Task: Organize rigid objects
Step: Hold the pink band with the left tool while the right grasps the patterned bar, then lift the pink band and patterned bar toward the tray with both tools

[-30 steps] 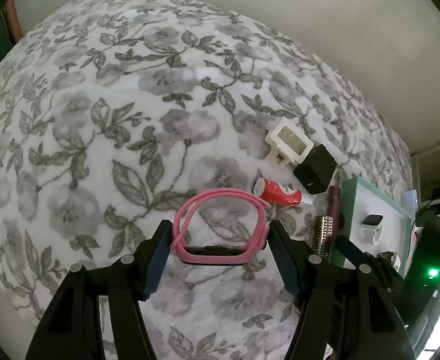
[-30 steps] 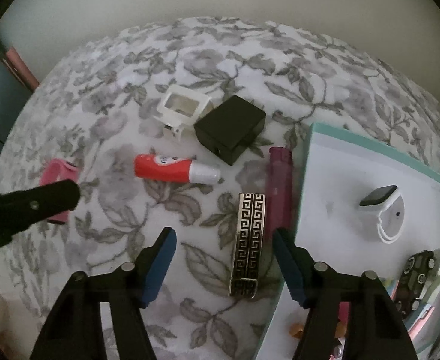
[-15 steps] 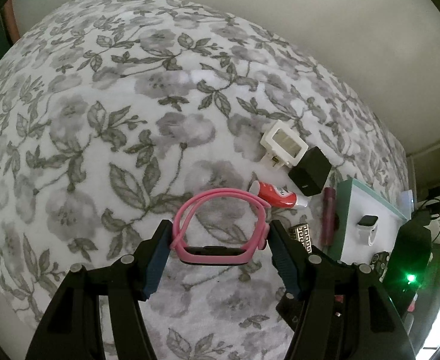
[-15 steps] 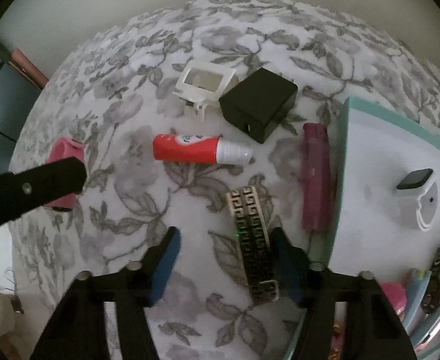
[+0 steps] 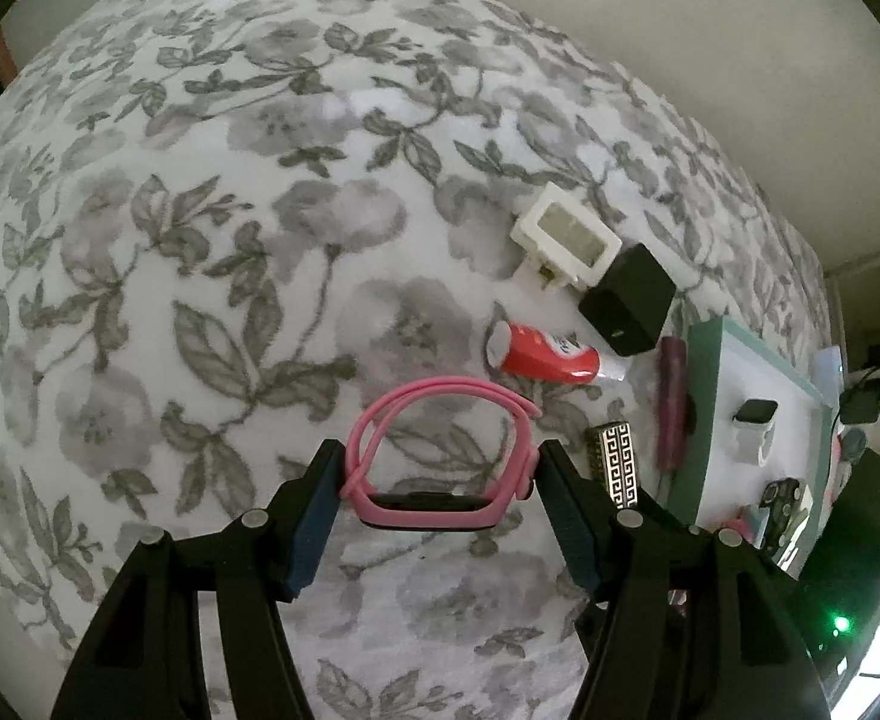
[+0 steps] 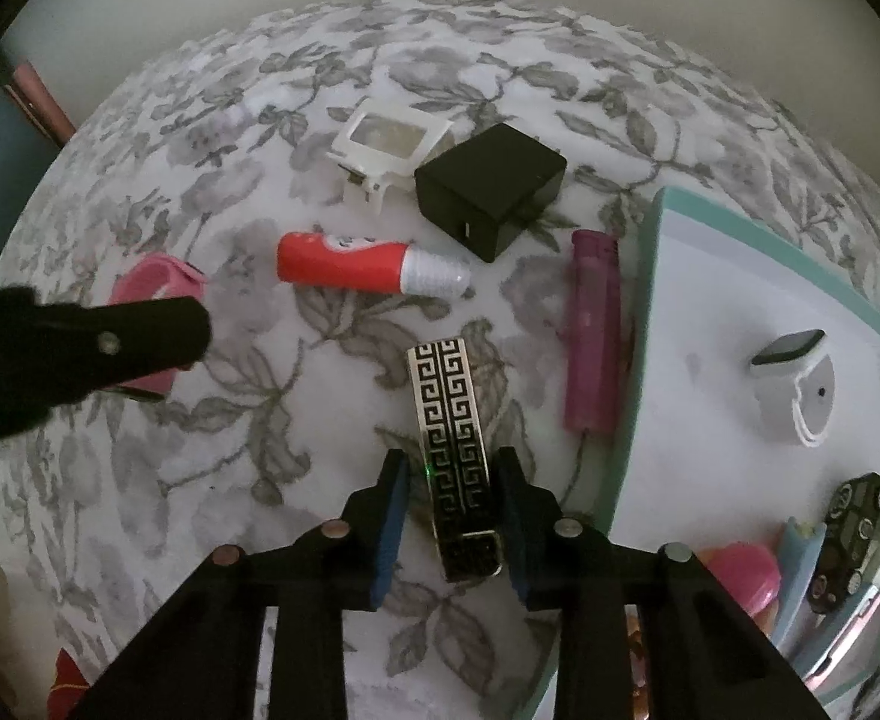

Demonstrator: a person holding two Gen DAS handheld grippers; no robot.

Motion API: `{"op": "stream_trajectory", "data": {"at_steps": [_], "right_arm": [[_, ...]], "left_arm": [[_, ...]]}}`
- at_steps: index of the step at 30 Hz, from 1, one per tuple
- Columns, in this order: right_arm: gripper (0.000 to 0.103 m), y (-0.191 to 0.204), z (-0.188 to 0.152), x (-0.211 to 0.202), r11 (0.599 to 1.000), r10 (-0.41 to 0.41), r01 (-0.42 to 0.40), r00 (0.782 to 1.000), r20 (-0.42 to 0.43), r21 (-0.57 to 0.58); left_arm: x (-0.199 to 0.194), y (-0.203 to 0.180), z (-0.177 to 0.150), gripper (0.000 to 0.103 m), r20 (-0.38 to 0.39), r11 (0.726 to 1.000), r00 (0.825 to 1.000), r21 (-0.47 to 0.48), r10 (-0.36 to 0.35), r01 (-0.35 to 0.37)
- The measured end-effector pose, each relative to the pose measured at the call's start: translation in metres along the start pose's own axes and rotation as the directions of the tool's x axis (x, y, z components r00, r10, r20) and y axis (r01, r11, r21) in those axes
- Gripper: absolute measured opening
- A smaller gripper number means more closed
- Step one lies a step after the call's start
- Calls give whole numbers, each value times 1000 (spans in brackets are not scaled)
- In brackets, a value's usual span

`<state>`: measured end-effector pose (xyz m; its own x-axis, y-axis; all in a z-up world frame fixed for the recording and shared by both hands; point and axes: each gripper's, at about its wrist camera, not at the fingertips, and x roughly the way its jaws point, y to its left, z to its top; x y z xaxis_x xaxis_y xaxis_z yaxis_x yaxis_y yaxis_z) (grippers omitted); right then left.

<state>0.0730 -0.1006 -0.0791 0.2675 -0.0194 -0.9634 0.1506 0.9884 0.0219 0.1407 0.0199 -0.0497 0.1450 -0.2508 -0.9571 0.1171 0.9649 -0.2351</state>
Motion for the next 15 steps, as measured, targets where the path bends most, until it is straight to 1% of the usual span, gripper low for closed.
{"op": "stream_trajectory", "data": {"at_steps": [2,8,11,15], "right_arm": [[25,7,0,4,1000,1,-1,1000,-5,16],[23,0,-2,1,998,20,-19,999,-26,65],[22,-4,-3,0,995,52,-49,998,-26,90],[22,-14,-1,-8,987,100,-98,995,-9,127]], "left_arm": [[0,-3,-1,66,1,1000,1000,12,7,-7],[7,-7,-2,66,-15,999,999,29,35,-35],[10,-8,-2,66,-16,998,999,34,45,-45],[7,-10,-2,66,5,998,998,31,57,-57]]}}
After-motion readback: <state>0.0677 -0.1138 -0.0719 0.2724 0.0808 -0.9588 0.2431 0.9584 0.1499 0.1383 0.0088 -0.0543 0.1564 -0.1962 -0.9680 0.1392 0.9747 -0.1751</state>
